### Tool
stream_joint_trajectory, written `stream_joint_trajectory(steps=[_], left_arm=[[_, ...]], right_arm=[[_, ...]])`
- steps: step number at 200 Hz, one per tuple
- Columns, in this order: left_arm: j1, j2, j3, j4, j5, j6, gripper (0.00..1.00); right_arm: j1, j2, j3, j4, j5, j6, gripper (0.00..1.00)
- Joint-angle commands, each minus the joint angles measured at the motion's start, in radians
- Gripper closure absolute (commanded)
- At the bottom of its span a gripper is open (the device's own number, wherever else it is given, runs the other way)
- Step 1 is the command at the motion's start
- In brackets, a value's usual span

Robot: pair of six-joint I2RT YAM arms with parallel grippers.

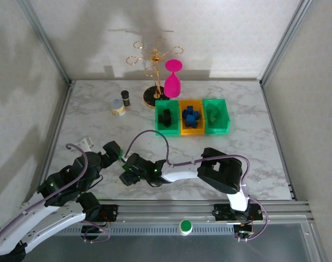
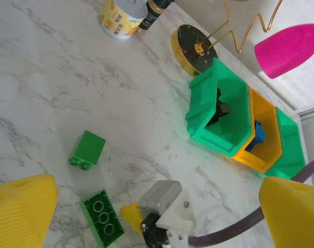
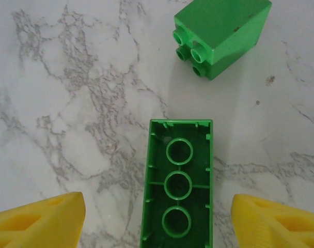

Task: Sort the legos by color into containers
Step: Pick up the lego from the bottom-center of the table.

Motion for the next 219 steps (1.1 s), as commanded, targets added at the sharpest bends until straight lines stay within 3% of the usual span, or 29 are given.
stream_joint_trajectory(steps=[1,48,129,184,219], left_arm=[[0.010,-0.012,0.018,-0.044,-0.037,-0.025,0.00],[0.010,-0.013,0.014,-0.022,-0.034,-0.020,0.00],[0.010,-0.010,0.010,0.002,-0.023,-0.011,0.00],[0.011,0.005,0.031,0.040,-0.003,0.010,0.00],[0.011,0.047,0.044,0.110,0.037,0.056,0.00]], right_arm=[[0.019,0.035,0.041,-0.032,0.085,-0.028,0.27],[0.028,0.082,0.078,-0.091,0.181,-0.038,0.41],[0.028,0.052,0.059,-0.092,0.189,-0.038,0.59],[0.018,-0.097,-0.053,-0.079,0.162,0.039,0.63],[-0.054,-0.258,-0.154,-0.115,0.156,0.126,0.63]])
